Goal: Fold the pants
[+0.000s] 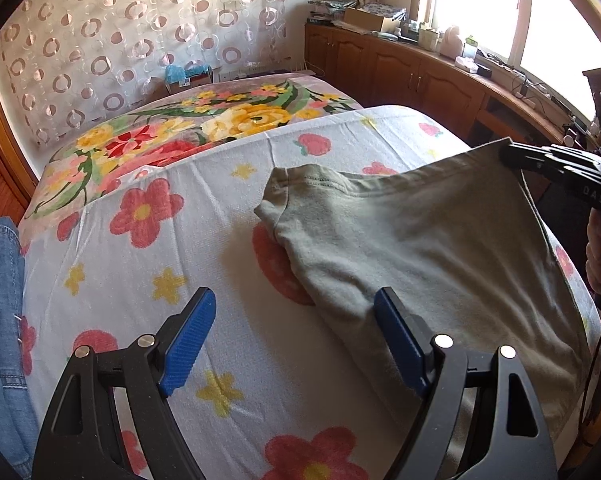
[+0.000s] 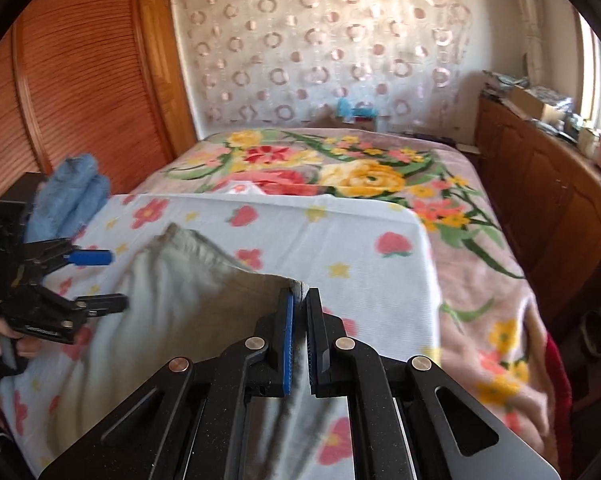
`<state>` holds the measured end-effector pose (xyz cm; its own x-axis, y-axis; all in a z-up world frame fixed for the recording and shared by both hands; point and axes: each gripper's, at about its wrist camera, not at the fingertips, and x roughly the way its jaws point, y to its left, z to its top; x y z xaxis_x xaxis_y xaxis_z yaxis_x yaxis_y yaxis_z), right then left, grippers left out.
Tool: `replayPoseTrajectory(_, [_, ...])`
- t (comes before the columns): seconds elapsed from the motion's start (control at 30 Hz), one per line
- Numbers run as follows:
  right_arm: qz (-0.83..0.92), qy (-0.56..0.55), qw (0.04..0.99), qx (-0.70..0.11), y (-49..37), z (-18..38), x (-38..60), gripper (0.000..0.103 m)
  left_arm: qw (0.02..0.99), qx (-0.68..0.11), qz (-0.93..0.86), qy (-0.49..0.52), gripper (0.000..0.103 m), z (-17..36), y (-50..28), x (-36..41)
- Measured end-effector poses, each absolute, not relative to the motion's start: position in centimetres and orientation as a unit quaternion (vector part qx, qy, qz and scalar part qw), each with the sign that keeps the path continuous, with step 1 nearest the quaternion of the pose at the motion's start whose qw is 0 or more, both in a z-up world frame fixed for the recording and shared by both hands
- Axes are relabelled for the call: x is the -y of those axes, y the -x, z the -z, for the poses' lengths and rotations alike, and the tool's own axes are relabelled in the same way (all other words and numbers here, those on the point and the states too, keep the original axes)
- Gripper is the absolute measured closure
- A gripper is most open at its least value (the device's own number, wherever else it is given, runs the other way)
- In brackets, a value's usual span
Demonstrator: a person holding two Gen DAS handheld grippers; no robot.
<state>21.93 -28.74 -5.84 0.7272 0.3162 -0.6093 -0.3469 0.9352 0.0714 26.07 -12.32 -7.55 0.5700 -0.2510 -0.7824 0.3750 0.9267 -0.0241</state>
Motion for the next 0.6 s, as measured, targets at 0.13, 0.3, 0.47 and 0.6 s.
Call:
replayPoseTrajectory(0.13, [-0.153,0.024,0.927,-0.341,-22.3,6.9,29.1,0.098,0.883,-0.428,0.180,-0.068,0.021,7.5,-25.7,12.3])
replayPoseTrajectory(0.3, [-0.151,0.026,0.925,-0.346,-22.1,6.4,28.3,0.091,0.887,-0.421,0.179,-0.063,0.021,7.0,-24.4,12.1])
replayPoseTrajectory(0.47, [-0.137,0.018,0.932,-0.336,-19.9,4.8,28.5,0.057,0.892,-0.409,0.185,-0.059,0.021,5.7,-21.7,12.0])
replayPoseTrajectory(0.6, [-0.140,0.012,0.935,-0.327,-16.0,4.8,29.1,0.045,0.895,-0.399,0.191,-0.060,0.021,5.0,-18.4,12.0])
